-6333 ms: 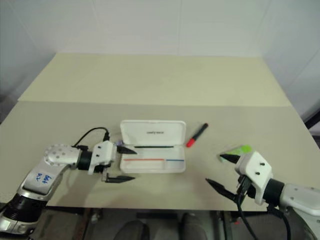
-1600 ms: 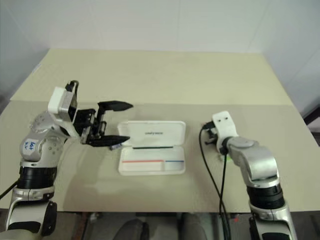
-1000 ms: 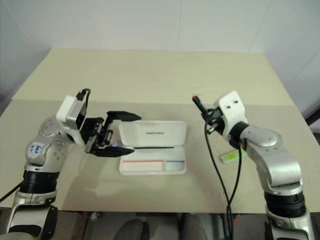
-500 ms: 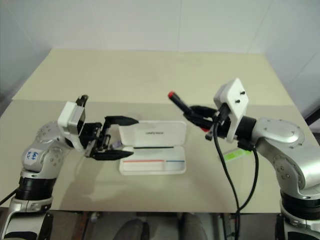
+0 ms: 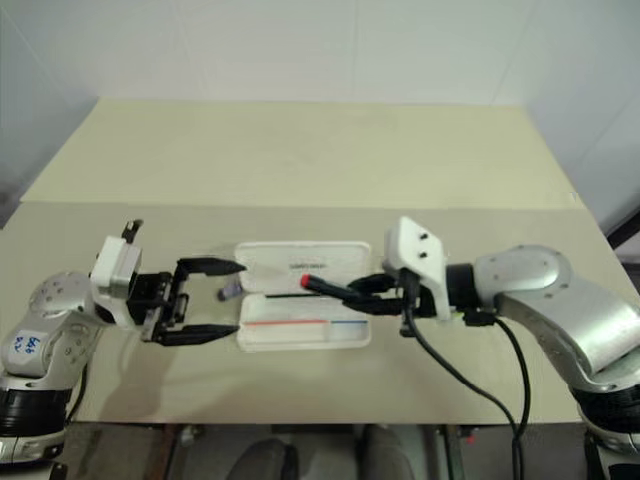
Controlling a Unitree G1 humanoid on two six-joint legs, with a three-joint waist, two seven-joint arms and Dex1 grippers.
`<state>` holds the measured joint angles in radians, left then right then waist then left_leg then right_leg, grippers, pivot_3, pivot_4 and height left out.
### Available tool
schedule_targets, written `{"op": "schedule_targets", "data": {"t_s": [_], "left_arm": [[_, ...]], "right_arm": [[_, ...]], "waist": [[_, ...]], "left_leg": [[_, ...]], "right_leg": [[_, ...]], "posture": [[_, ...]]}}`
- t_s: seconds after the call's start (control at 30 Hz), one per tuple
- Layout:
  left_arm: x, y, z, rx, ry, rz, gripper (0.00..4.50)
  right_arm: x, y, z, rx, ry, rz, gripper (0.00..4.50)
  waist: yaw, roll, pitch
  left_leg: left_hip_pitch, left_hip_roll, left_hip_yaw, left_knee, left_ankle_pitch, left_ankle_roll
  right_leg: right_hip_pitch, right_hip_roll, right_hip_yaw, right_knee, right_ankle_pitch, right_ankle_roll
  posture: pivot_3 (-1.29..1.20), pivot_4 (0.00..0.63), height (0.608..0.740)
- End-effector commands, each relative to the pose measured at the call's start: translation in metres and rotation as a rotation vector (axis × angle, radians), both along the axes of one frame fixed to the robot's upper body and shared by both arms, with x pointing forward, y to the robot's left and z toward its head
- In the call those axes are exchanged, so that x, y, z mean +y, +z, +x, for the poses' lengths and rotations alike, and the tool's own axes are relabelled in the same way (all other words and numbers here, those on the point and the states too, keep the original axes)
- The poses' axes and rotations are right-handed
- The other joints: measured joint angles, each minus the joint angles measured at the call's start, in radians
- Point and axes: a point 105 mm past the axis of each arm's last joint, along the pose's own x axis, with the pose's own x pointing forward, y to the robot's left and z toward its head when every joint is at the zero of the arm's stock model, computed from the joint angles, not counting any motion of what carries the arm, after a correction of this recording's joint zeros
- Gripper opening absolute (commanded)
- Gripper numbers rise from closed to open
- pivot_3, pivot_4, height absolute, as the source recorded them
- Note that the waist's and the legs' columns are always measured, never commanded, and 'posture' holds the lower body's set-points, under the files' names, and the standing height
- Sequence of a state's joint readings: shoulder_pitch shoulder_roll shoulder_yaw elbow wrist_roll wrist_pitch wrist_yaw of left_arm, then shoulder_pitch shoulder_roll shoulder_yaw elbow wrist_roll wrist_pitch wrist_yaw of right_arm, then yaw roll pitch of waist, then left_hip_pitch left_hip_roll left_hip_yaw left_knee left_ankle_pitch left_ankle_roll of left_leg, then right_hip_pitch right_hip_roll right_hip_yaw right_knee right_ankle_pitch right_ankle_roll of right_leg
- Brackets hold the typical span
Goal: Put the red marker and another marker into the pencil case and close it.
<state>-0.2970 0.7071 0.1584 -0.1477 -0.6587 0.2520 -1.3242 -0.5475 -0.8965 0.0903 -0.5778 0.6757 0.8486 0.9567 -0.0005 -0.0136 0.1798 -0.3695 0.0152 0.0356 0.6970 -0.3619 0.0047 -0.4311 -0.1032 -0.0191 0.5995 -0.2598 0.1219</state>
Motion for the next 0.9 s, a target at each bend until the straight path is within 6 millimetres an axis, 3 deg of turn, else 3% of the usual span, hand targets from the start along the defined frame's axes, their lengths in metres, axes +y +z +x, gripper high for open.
{"op": "schedule_targets", "data": {"t_s": [0.03, 0.5, 0.9], "left_arm": [[0.008, 0.005, -0.006, -0.063, 0.030, 0.036, 4.50], [0.024, -0.004, -0.010, -0.058, 0.118, 0.088, 4.50], [0.020, -0.001, -0.008, -0.074, 0.120, 0.072, 4.50]], "right_arm": [[0.012, -0.004, 0.008, -0.047, 0.035, -0.026, 0.55], [0.051, -0.041, 0.036, -0.160, 0.179, -0.190, 0.55], [0.072, -0.042, 0.041, -0.215, 0.232, -0.212, 0.55]], "waist": [[-0.001, 0.000, 0.000], [-0.004, 0.000, 0.000], [-0.005, 0.001, 0.000]], "left_leg": [[0.000, 0.000, 0.000, 0.000, 0.000, 0.000], [-0.002, -0.002, 0.002, 0.000, 0.000, 0.000], [-0.001, -0.003, 0.002, 0.000, 0.000, 0.000]], "right_leg": [[0.000, -0.001, 0.000, 0.000, 0.000, 0.000], [-0.002, -0.004, -0.003, 0.000, 0.000, 0.000], [-0.003, -0.005, -0.005, 0.002, 0.000, 0.000]], "posture": [[0.00, 0.150, 0.740], [0.00, 0.150, 0.740], [0.00, 0.150, 0.740]]}}
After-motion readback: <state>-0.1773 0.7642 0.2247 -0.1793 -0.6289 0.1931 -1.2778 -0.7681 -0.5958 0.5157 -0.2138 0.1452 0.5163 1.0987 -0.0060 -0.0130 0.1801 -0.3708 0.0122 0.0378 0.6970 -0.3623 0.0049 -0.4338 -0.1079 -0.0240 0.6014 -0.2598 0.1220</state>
